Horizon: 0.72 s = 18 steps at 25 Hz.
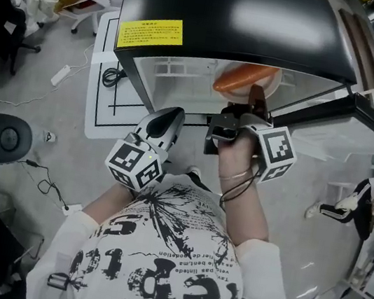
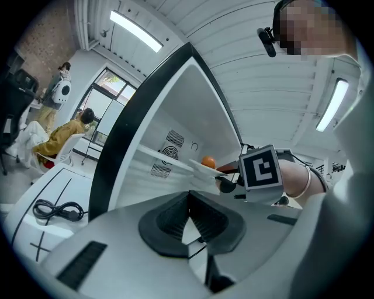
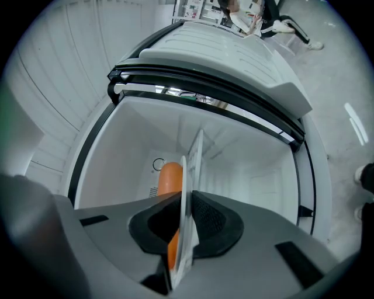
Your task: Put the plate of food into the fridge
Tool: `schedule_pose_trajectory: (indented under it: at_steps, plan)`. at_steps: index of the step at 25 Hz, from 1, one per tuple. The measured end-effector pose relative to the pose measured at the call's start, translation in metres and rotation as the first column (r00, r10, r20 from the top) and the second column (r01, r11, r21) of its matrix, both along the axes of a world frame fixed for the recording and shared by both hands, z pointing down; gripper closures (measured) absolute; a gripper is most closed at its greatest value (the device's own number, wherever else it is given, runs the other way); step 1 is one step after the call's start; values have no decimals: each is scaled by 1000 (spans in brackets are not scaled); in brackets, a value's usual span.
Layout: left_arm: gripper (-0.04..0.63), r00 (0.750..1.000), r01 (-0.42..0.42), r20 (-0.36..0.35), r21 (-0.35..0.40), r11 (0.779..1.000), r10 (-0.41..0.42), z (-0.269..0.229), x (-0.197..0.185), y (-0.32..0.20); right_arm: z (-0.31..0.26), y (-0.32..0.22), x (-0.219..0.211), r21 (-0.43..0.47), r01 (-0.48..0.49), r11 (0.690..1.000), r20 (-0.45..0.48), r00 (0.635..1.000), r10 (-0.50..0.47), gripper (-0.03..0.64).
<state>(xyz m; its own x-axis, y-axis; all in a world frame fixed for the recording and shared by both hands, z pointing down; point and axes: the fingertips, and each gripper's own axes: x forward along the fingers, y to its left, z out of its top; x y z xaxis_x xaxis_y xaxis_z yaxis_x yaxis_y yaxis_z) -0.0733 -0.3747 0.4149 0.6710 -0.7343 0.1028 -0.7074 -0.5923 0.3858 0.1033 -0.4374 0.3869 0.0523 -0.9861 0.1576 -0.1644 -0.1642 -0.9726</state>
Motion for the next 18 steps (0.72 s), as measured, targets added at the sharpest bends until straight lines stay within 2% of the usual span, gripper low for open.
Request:
schedule_pose_trajectory:
  at_steps: [6,11,18]
  plan:
    - [588,1000,-5,-20,-22,1000,5,4,-7,-10,-3,-14,-5,-15,-15,1000,-21,1000,15,589]
    - [588,1000,-13,-18,-22,1000,13,3,-11,-14,-3,-25,-19,-19,55,998,-126,990,-57,588]
    - [588,1000,-1,-22,-27,1000,0,3,-16,-22,-9,-27,-22,-19,52,998,-225,973,-55,546]
